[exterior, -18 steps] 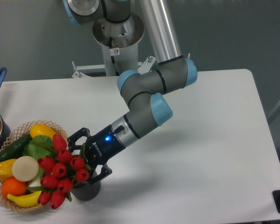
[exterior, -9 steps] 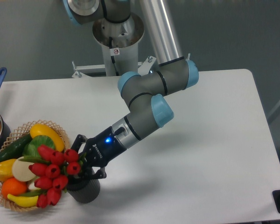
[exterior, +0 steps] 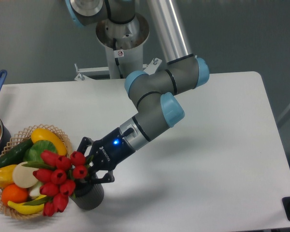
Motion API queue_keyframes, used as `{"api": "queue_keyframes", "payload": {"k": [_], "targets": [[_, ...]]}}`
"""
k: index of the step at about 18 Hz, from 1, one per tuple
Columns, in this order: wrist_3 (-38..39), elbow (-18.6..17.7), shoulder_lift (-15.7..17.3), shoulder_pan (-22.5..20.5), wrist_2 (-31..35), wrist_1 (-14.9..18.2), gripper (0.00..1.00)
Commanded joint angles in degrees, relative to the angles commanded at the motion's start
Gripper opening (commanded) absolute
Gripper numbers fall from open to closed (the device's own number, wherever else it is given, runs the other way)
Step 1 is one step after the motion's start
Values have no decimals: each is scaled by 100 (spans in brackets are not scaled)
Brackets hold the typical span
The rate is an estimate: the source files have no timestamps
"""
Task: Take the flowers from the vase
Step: 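Lift the gripped tulip bunch up out of the black vase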
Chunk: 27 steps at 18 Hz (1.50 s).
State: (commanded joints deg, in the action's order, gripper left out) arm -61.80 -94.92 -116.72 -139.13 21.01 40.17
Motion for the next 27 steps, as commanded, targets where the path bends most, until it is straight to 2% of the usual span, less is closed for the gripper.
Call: {"api": "queue_keyframes", "payload": {"k": [3, 12, 21, 24, 27], "targets": [[80, 52, 70, -35, -140, 0, 17], [800, 571, 106, -185, -536, -9, 17], [1116, 738, 237, -404, -1002, 0, 17], [1222, 861, 246, -510, -1362, 0, 17], [1223, 923, 246, -554, -1389, 0, 17]]}}
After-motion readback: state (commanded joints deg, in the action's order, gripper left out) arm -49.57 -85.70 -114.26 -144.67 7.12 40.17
